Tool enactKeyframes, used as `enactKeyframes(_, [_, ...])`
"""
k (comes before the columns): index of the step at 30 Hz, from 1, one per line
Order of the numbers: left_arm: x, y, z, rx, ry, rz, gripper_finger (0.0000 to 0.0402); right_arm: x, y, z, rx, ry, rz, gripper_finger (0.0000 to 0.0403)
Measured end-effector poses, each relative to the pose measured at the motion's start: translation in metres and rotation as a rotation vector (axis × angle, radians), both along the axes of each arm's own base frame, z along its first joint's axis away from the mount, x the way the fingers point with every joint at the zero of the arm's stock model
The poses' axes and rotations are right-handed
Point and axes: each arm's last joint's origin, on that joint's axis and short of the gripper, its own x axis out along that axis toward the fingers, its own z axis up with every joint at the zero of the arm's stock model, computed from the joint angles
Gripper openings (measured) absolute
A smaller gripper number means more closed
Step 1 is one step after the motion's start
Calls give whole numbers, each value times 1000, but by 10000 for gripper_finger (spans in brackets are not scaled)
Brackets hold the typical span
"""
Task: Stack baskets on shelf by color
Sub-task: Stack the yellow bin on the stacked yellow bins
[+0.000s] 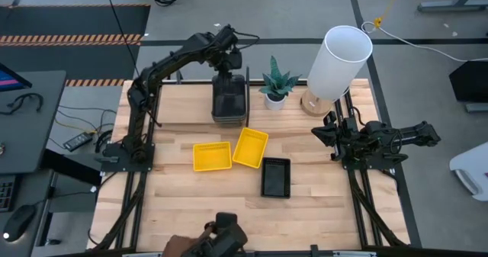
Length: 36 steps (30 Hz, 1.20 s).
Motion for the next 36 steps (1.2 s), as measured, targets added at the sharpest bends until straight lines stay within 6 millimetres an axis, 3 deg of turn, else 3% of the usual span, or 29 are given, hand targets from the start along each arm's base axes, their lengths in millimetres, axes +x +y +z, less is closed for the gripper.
enactKeyframes(9, [8, -67, 44, -66, -75, -31, 133, 0, 0, 0, 0, 0, 0, 27])
enactKeyframes(15, [23, -119, 52, -180, -106, -125, 126, 0, 0, 0, 0, 0, 0, 27])
enactKeyframes(26, [50, -217, -7, -304, 82, -307, 126, 0, 0, 0, 0, 0, 0, 27])
enactKeyframes(31, [49, -253, -32, -355, 175, -291, 126, 0, 0, 0, 0, 0, 0, 27])
enactKeyframes(36, [39, -275, -66, -401, 308, -201, 126, 0, 0, 0, 0, 0, 0, 27])
